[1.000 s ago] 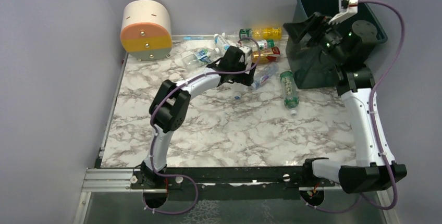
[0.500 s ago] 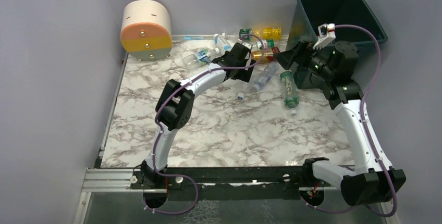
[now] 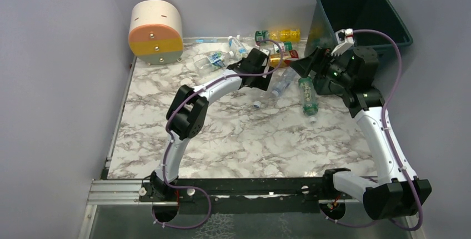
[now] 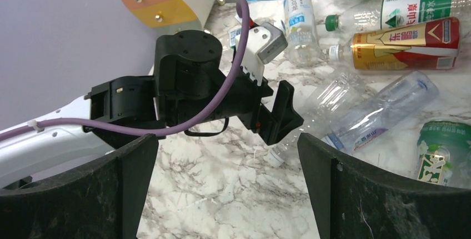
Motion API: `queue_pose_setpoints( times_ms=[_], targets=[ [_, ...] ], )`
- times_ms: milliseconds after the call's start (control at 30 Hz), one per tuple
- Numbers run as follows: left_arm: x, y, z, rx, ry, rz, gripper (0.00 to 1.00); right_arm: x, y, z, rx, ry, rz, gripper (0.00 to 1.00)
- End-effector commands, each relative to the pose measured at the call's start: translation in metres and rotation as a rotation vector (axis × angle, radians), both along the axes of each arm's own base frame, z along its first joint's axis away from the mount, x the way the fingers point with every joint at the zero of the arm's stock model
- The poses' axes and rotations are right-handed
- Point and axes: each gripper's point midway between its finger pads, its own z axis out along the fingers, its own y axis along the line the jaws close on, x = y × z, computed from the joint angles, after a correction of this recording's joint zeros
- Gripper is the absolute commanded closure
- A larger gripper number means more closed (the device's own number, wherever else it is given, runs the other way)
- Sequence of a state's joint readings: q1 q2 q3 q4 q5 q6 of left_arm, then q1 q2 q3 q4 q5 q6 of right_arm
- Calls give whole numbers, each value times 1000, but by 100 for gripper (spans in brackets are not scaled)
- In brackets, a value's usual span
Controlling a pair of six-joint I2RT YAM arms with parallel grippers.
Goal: Put the plastic bottles in the bin
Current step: Pick up the plastic bottle at the center of the board.
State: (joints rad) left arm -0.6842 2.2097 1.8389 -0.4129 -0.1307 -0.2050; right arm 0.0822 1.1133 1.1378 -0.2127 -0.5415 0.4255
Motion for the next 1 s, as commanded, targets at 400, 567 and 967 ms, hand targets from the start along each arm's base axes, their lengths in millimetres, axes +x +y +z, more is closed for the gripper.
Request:
queue_pose_setpoints(
  times_ms=[400,567,967],
  targets=[
    [-50,-24,-10,-57,108,-124,5,-11,4,-17,-15,38,36,1],
    [-59,-33,-14,-55,114,-159,5,-10,3,-23,-21,48,33,1],
    [-64,-5,-41,55,128,-102,19,-15,-2,-43,-30,66,4,1]
  ],
)
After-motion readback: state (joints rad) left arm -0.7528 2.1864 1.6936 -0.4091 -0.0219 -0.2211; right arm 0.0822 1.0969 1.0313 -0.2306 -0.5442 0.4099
